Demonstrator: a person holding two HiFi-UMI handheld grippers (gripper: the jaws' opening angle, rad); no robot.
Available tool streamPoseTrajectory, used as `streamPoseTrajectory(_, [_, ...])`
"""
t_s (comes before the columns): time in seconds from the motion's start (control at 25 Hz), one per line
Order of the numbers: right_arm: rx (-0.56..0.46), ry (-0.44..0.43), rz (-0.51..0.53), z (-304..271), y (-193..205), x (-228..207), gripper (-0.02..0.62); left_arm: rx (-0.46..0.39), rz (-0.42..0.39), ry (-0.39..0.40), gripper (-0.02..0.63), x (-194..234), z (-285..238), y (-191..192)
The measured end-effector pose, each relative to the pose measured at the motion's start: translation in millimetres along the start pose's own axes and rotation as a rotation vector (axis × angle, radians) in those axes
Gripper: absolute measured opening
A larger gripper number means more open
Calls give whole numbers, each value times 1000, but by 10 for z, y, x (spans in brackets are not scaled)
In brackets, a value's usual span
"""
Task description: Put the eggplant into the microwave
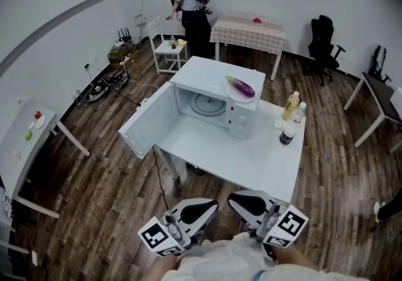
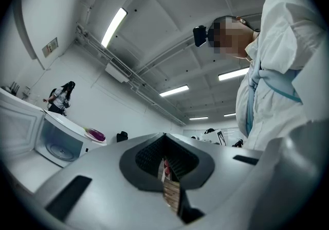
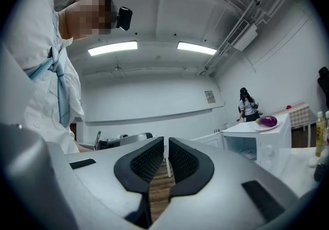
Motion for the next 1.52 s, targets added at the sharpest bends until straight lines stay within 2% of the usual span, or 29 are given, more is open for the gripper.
streamPoseTrajectory(0.44, [34, -29, -19, -121, 4, -36, 37, 11, 21, 22, 2, 134, -18, 83])
streamPoseTrajectory(0.72, [7, -24, -29, -337, -194, -516, 37, 11, 75, 13, 2, 604, -277, 210])
streamPoseTrajectory(1.16, [-40, 8, -21, -634, -668, -1313, 37, 7, 52, 78, 2, 1403, -1047, 226])
streamPoseTrajectory(1.52, [-36, 7, -20, -633, -866, -1910, 37, 8, 45, 47, 2, 1792, -1322, 404])
Point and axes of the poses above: the fingertips, and each gripper's own axes: z backward along the fingers, x to its left, y out of its underside, the point moved 3 cm from there along z, backward along the fingers, and after that the axes turned 14 degrees about -z, right-handed, at the moved point
